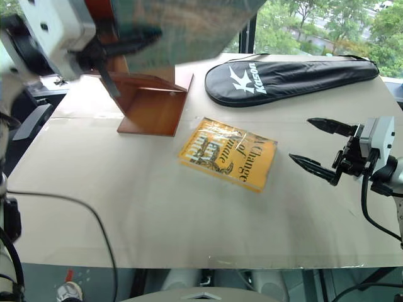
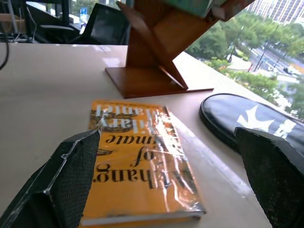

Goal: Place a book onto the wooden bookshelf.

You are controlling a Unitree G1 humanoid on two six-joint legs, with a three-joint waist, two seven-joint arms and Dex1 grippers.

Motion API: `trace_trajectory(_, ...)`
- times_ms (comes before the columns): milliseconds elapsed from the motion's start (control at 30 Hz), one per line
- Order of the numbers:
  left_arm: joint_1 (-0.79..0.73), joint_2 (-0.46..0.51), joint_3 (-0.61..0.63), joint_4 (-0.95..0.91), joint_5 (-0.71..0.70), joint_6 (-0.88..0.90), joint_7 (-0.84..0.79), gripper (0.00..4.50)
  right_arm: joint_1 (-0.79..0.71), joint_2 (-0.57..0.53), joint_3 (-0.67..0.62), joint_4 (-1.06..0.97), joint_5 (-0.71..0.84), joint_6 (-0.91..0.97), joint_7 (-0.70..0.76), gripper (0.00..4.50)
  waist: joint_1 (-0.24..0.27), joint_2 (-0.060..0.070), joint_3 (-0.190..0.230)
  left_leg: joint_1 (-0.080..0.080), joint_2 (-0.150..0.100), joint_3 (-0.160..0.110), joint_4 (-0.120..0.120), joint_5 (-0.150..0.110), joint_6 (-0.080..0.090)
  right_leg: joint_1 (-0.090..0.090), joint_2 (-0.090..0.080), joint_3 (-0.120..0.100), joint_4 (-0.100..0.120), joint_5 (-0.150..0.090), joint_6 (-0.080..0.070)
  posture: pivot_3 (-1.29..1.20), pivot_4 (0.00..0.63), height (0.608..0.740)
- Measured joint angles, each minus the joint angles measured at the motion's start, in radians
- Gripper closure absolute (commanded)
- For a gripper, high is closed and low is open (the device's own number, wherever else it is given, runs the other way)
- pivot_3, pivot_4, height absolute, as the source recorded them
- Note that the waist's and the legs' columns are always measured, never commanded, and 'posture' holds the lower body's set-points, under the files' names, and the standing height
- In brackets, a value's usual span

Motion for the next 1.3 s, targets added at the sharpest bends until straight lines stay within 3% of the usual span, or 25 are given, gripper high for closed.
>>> trace_trajectory(133,-0.061,0.094,-0.106,0.13,0.201,-0.027,-0.11,4.37,-0.029,0.019,0.031,0.013,-0.022,-0.021,-0.011,0.0,-0.006,0.001,0.0,-0.011,0.0,0.0,0.0,0.0,0.0,-0.013,0.0,0.003,0.003,-0.002,0.003,0.0,0.15,0.74)
trace_trajectory(267,-0.079,0.17,-0.214,0.326,0.446,-0.021,-0.217,4.37,-0.05,0.025,0.046,0.01,-0.022,-0.029,-0.022,0.0,-0.004,0.002,0.001,-0.013,0.0,0.0,0.001,0.0,0.0,-0.013,-0.001,0.002,0.002,-0.002,0.003,0.0,0.15,0.74)
trace_trajectory(500,-0.181,0.107,-0.291,0.424,0.595,-0.132,-0.354,4.37,-0.125,0.026,0.027,-0.011,0.036,-0.026,-0.042,0.0,-0.002,-0.001,0.003,-0.011,-0.001,0.0,0.003,-0.001,0.002,-0.013,-0.003,0.002,0.004,-0.002,0.004,0.0,0.15,0.74)
trace_trajectory(700,-0.214,0.018,-0.317,0.568,0.69,-0.256,-0.372,4.37,-0.098,0.026,0.004,-0.04,0.077,-0.011,-0.072,0.0,-0.01,0.002,0.001,-0.01,-0.001,0.0,0.003,-0.001,0.002,-0.013,-0.004,0.002,0.007,-0.002,0.004,0.0,0.15,0.74)
trace_trajectory(733,-0.215,0.013,-0.313,0.579,0.697,-0.267,-0.383,3.64,-0.087,0.026,0.001,-0.052,0.091,0.001,-0.078,0.0,-0.012,0.003,0.001,-0.01,-0.001,0.001,0.003,-0.001,0.002,-0.012,-0.004,0.003,0.007,-0.002,0.004,0.0,0.15,0.74)
trace_trajectory(767,-0.214,0.013,-0.312,0.58,0.698,-0.266,-0.392,3.45,-0.085,0.026,-0.001,-0.056,0.098,0.005,-0.08,0.0,-0.014,0.003,0.001,-0.01,-0.001,0.001,0.003,-0.001,0.002,-0.012,-0.004,0.002,0.008,-0.002,0.004,0.0,0.15,0.74)
trace_trajectory(867,-0.179,0.011,-0.262,0.556,0.655,-0.172,-0.469,1.95,-0.086,0.018,-0.016,-0.084,0.138,0.027,-0.084,0.0,-0.024,0.002,0.001,-0.01,-0.001,-0.001,0.004,-0.001,0.002,-0.013,-0.004,0.002,0.009,-0.002,0.004,0.0,0.15,0.74)
trace_trajectory(967,-0.136,0.013,-0.152,0.425,0.515,0.046,-0.575,1.95,-0.106,0.004,-0.015,-0.083,0.146,0.04,-0.08,0.0,-0.026,0.002,0.001,-0.012,0.0,-0.001,0.005,-0.001,0.002,-0.013,-0.005,0.001,0.009,-0.002,0.004,0.0,0.15,0.74)
trace_trajectory(1167,-0.048,0.104,0.146,0.082,0.077,0.536,-0.708,1.95,-0.143,-0.005,-0.003,-0.035,0.147,0.051,-0.048,0.0,-0.024,0.002,0.001,-0.013,0.0,-0.002,0.005,-0.001,0.002,-0.012,-0.006,0.002,0.006,-0.003,0.005,0.0,0.15,0.74)
trace_trajectory(1233,-0.001,0.088,0.249,-0.018,-0.039,0.672,-0.688,1.95,-0.154,-0.01,-0.001,-0.027,0.147,0.054,-0.038,0.0,-0.019,0.002,0.001,-0.012,-0.001,-0.004,0.005,-0.001,0.002,-0.011,-0.007,0.001,0.007,-0.003,0.005,0.0,0.15,0.74)
trace_trajectory(1300,0.054,0.003,0.335,-0.122,-0.133,0.794,-0.619,1.95,-0.158,-0.022,0.0,-0.015,0.145,0.061,-0.027,0.0,-0.012,0.002,0.001,-0.01,-0.001,-0.006,0.006,-0.001,0.002,-0.008,-0.007,0.0,0.008,-0.003,0.005,0.0,0.15,0.74)
